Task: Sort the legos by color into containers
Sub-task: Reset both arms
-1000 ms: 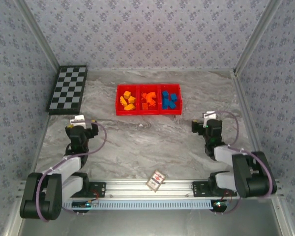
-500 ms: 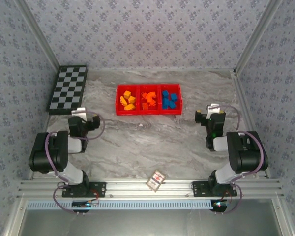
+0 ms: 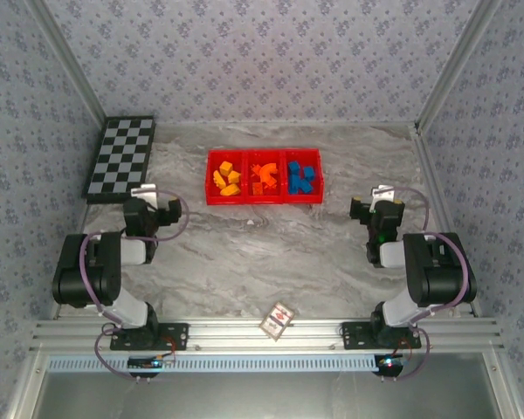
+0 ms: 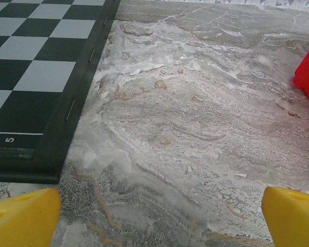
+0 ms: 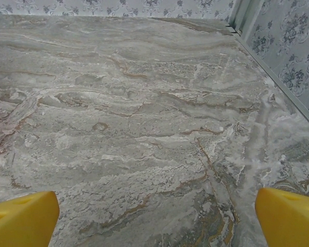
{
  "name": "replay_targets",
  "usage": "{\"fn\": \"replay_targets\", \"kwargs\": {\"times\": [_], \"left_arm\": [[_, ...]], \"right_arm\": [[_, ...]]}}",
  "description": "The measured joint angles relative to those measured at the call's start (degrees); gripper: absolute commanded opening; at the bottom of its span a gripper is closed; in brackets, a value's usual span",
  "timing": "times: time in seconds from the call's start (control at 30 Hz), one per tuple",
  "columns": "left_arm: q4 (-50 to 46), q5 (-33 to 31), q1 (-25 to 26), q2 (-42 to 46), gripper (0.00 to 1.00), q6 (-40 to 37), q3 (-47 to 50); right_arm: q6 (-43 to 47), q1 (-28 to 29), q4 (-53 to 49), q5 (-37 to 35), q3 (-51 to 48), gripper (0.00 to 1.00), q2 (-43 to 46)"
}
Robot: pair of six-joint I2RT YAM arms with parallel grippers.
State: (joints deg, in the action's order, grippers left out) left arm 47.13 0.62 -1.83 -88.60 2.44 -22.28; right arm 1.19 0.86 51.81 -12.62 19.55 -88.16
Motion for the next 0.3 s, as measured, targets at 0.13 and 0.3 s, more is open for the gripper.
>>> {"fn": "replay_targets", "kwargs": {"times": [0.13, 0.3], "left_arm": [[-0.6, -0.3, 0.1, 0.0, 1.00, -0.1, -0.2], [-0.7, -0.5, 0.1, 0.0, 1.00, -0.1, -0.2]], "right_arm": [[-0.2, -0.1, -0.3, 0.2, 0.2, 1.00, 0.0], [-0.1, -0.6, -1.1, 3.1, 0.8, 1.00, 0.0]]}}
